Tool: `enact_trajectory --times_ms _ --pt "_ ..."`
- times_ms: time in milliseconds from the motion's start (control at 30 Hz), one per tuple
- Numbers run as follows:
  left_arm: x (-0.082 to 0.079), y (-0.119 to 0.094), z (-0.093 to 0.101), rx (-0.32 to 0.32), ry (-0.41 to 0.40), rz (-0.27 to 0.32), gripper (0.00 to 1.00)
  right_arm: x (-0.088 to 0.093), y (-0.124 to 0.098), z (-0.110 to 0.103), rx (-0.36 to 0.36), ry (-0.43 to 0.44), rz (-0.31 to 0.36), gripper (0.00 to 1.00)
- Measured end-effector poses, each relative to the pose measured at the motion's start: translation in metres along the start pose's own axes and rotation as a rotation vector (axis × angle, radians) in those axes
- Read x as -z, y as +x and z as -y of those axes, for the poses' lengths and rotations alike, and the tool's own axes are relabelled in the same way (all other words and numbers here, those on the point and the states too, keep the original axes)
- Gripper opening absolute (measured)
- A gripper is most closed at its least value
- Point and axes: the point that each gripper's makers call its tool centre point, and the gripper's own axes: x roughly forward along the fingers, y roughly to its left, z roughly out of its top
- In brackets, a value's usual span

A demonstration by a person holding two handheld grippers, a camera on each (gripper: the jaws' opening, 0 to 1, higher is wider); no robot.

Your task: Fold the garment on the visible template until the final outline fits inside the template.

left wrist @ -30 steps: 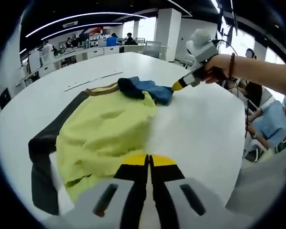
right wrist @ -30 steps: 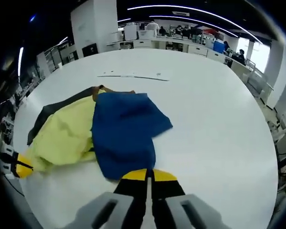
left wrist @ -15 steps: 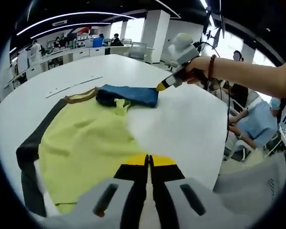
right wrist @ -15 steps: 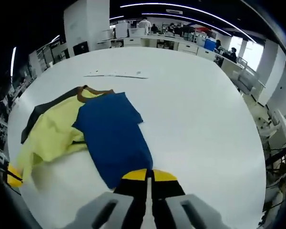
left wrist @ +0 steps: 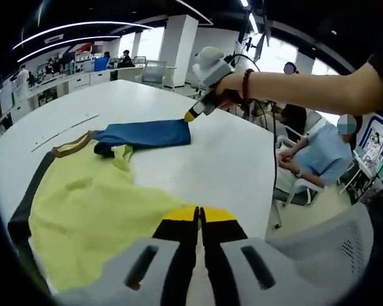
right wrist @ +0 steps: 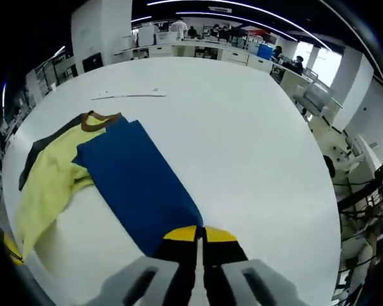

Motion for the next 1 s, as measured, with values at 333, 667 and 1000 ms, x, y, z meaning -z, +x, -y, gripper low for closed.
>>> enact_trajectory --times_ms 333,667,1000 --pt "-0.001 0.009 0.027 0.079 0.042 -0.006 0.00 0.016 -0.005 0.028 0.040 0.040 -0.036 0.00" --pt "-0.006 0.024 0.045 0.130 0.071 -0.004 0.00 0.030 -0.010 0.053 0.070 0.062 -0.064 0.00" --pt "-0.006 0.036 0.064 0.189 0.101 -0.015 0.00 0.047 -0.013 0.088 0.138 0.079 -0.096 0.00"
